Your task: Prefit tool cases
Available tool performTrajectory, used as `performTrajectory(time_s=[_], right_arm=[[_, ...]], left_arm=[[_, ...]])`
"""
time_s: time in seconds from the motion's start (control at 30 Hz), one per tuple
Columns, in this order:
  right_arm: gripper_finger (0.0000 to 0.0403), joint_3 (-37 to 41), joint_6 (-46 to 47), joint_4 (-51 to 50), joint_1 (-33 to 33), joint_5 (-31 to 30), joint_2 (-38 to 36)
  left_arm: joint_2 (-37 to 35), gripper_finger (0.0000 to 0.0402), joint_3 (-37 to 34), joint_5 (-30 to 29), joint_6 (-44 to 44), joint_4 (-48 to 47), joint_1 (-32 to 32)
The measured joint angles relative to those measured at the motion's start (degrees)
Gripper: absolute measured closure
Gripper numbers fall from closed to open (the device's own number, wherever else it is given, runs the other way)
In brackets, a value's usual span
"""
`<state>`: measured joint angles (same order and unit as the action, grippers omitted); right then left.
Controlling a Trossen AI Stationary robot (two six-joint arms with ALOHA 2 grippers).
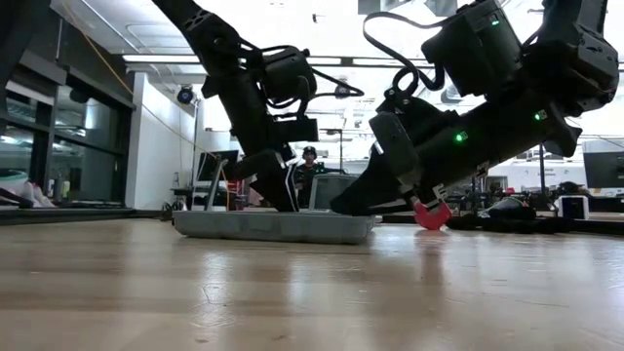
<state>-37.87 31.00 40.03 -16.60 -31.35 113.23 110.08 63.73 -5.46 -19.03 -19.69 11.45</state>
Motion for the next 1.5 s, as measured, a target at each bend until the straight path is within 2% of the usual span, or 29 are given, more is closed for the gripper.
performTrajectory(time_s=[0.1,0.27,0.5,0.8,0.93,1.0,1.13,1.23,1.3,1.5], right_arm=[[0.0291,0.0,0.0,0.0,0.0,0.0,0.0],[0.0291,0.0,0.0,-0.1,0.0,-0.2,0.0],[0.0291,0.0,0.0,-0.2,0.1,-0.6,0.0],[0.0291,0.0,0.0,-0.3,-0.1,0.0,0.0],[0.0291,0.0,0.0,-0.3,-0.4,0.1,0.0],[0.0291,0.0,0.0,-0.3,-0.5,0.1,0.0],[0.0291,0.0,0.0,-0.3,-0.7,0.1,0.0],[0.0291,0.0,0.2,-0.3,-0.9,0.2,0.0],[0.0291,0.0,0.5,-0.4,-0.9,0.2,0.0],[0.0291,0.0,0.7,-0.4,-1.0,0.2,0.0]], left_arm=[[1.2,0.0255,0.2,-2.6,1.5,0.1,-0.5],[1.7,0.0255,0.2,-10.3,3.7,1.2,-2.4],[2.3,0.0255,-0.3,-24.3,6.8,4.3,-7.0],[2.6,0.0255,-3.7,-43.5,1.4,14.8,-12.4],[2.6,0.0255,-5.7,-48.0,1.1,18.6,-12.7],[2.6,0.0255,-6.3,-47.6,0.8,19.3,-12.7],[2.3,0.0255,-6.6,-42.3,0.0,19.2,-12.4],[1.3,0.0255,-6.6,-41.3,-1.7,19.0,-12.4],[-0.3,0.0255,-6.8,-40.0,-2.3,18.0,-12.0],[-7.0,0.0255,-6.8,-30.9,-0.8,11.5,-7.9]])
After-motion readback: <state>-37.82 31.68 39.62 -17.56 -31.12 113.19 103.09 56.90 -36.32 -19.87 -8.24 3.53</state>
